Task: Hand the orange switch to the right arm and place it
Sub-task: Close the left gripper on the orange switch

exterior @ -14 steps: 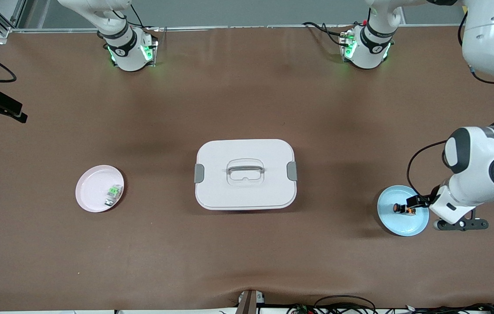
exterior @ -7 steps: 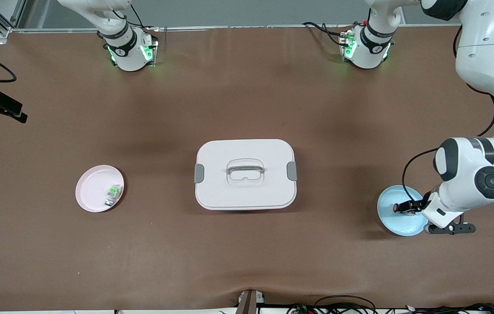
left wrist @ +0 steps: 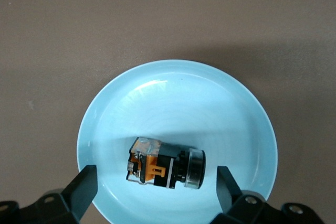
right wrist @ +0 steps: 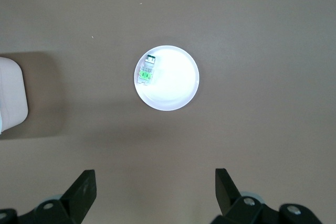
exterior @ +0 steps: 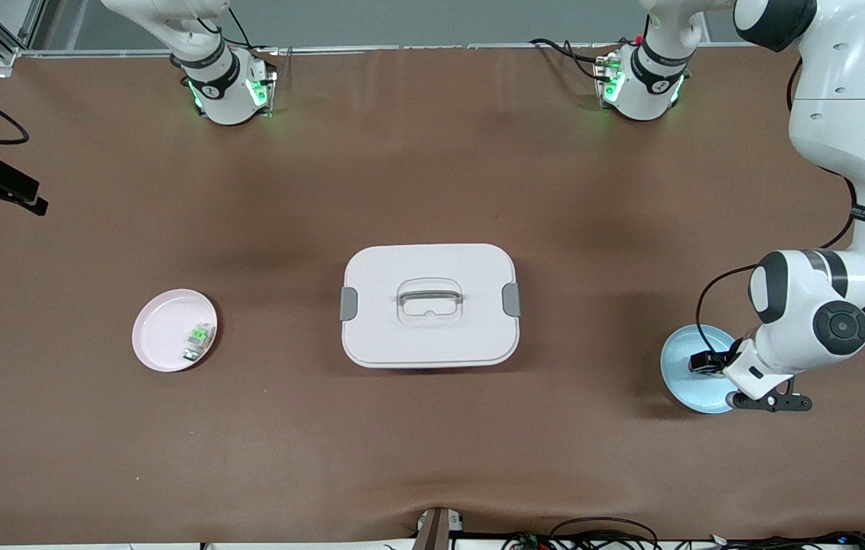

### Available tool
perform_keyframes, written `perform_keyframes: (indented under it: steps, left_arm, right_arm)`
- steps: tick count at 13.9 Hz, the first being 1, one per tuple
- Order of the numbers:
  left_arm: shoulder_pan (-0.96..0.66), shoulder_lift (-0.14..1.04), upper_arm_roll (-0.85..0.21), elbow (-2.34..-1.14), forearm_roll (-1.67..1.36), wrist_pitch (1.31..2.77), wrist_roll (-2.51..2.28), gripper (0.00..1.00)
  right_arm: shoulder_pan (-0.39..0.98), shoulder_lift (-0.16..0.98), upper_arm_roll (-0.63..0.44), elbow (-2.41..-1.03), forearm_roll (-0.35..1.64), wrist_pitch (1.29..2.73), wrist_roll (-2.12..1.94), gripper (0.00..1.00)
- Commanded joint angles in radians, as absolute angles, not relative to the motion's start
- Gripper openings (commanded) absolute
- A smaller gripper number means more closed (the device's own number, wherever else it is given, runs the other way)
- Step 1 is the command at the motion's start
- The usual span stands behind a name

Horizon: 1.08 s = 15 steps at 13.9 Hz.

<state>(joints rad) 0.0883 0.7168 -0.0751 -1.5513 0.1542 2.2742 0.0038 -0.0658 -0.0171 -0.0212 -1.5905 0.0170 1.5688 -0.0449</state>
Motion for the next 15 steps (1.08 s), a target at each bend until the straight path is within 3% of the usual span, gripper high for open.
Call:
perform_keyframes:
  steps: [1,11,15]
  left_arm:
    - [0.089,0.736,-0.077,-1.537,0.149,2.278,0.038,1.00]
    - [0.089,0.770,-0.078,-1.537,0.147,2.307,0.170,1.00]
    - [0.089,0.781,-0.078,-1.537,0.147,2.322,0.178,0.95]
  right_arm:
    - [-0.064,-0.035,-0.020,-1.605,0.003,1.571,-0.044,1.00]
    - [-0.058,-0.037,-0.017,-1.601,0.003,1.572,-0.043,1.00]
    - [-0.052,-0.035,-0.017,-1.601,0.003,1.574,-0.038,1.00]
